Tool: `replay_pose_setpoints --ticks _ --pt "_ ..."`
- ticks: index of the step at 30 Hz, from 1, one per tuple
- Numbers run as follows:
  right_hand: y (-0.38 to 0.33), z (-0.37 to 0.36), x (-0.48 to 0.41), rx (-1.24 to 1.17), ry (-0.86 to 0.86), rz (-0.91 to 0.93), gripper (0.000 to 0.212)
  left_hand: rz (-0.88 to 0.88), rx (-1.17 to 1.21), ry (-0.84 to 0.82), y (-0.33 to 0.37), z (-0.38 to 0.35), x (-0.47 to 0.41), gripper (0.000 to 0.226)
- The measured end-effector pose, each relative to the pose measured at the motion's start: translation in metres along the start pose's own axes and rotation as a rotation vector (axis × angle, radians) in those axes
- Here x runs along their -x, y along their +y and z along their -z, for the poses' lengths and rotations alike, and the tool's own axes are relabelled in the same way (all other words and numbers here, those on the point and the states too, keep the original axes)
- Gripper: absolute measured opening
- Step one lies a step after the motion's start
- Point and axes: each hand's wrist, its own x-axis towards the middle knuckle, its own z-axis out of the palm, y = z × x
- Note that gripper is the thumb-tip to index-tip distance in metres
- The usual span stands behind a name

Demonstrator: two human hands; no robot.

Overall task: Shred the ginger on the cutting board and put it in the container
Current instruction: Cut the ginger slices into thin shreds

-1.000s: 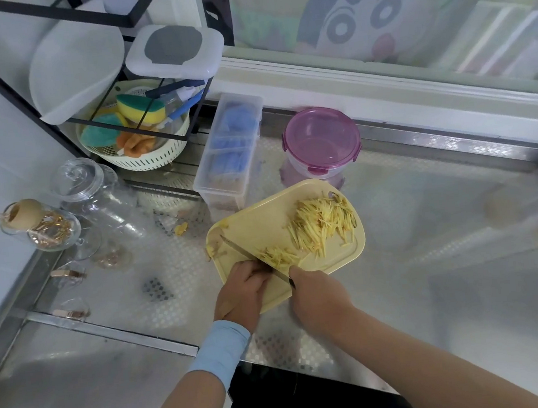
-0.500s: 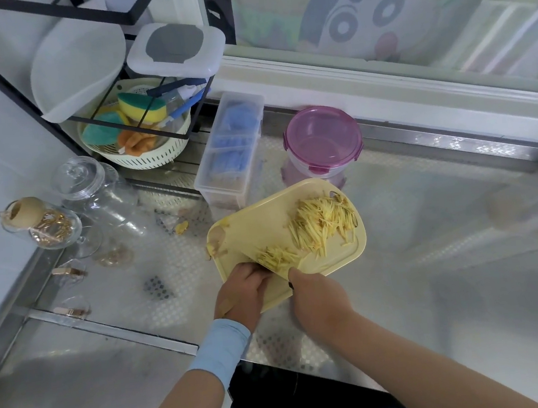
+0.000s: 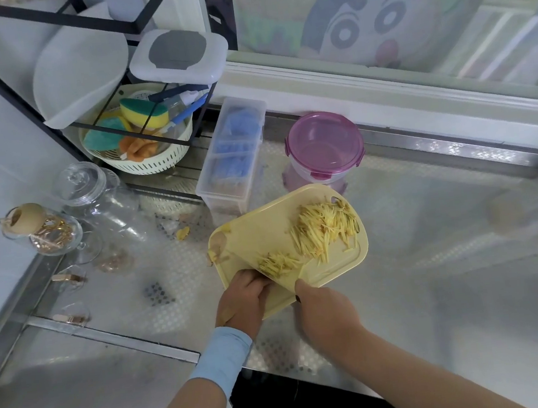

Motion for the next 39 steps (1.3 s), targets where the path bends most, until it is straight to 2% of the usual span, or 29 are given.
replay_pose_setpoints --ticks 8,13,19,25,31,35,39 --pt "-0.010 0.010 -0.004 -0.002 -0.030 0.015 0.019 -0.013 -0.007 0.019 0.002 0.003 -0.002 0.029" --pt "0.001 0.002 0.006 -0.016 0.028 0.014 0.010 -0.013 0.012 0.022 0.002 0.004 -0.002 0.029" --pt "-0.007 0.002 -0.011 0.013 -0.036 -0.011 0.019 -0.006 0.047 0.025 0.002 0.004 -0.002 0.028" --pt "-0.006 0.005 -0.011 0.026 -0.026 0.006 0.020 0.000 0.019 0.015 0.001 0.004 -0.001 0.029" --pt "0.007 -0.005 0.003 0.004 0.027 -0.002 0.003 0.002 0.040 0.033 0.002 0.003 -0.001 0.028" --pt "-0.006 -0.001 -0.008 0.019 -0.017 0.000 0.015 0.006 0.045 0.006 0.001 0.003 0.000 0.028" --pt "-0.019 0.006 -0.020 0.020 -0.024 0.008 0.018 0.044 0.054 -0.004 0.000 0.002 0.001 0.030"
